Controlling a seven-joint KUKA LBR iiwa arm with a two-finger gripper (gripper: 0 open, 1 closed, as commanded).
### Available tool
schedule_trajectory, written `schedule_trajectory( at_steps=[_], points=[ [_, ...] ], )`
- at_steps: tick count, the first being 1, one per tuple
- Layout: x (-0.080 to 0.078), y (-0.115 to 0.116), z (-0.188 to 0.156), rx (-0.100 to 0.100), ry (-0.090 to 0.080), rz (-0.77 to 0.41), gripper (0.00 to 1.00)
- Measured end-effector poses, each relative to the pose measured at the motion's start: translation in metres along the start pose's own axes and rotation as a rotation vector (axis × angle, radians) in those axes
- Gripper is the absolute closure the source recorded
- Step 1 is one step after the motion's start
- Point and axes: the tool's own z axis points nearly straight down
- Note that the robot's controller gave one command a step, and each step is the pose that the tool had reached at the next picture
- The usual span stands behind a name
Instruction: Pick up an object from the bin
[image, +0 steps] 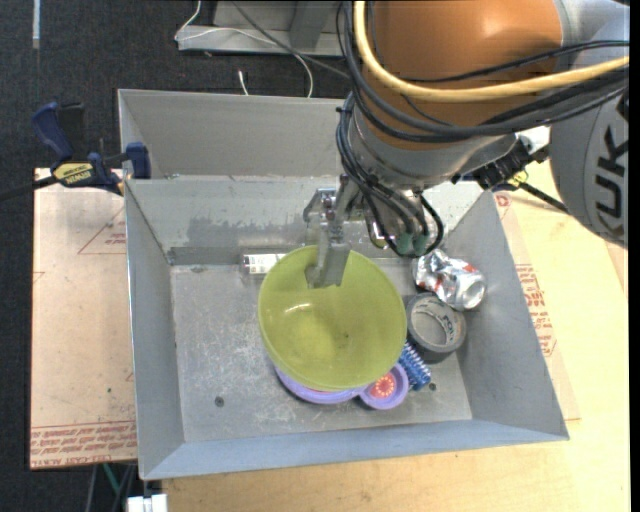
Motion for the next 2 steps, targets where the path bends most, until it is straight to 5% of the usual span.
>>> schedule_trajectory(
  at_steps=[1, 2],
  points=[
    [-0.008, 0.029, 0.104, -0.002, -0.003, 0.026, 1.0],
    [0.029, 0.009, 0.063, -0.004, -0.018, -0.037, 1.0]
  ],
)
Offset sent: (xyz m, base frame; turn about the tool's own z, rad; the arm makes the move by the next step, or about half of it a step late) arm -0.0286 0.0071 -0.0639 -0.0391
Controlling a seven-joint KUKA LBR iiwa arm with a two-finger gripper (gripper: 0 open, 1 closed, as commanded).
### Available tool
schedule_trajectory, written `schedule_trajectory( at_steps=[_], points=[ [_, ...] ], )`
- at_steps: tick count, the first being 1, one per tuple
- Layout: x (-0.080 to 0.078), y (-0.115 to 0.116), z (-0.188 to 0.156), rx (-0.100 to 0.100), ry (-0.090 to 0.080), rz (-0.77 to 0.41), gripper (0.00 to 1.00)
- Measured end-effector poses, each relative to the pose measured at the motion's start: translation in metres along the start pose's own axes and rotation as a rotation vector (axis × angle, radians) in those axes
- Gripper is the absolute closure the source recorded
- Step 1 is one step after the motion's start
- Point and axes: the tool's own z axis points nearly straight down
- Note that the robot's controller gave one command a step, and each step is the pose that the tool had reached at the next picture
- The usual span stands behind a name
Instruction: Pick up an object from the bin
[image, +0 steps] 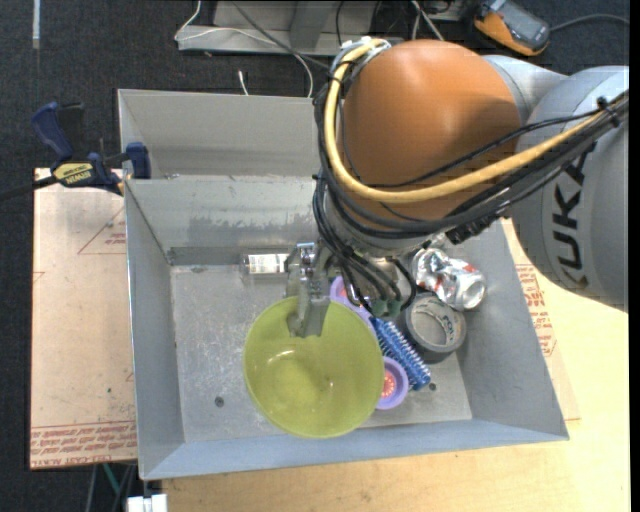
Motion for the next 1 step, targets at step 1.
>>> schedule_trajectory(
  at_steps=[1],
  points=[
    [-0.0341, 0.0186, 0.0608, 0.002, 0.021, 0.07, 1.0]
  ],
)
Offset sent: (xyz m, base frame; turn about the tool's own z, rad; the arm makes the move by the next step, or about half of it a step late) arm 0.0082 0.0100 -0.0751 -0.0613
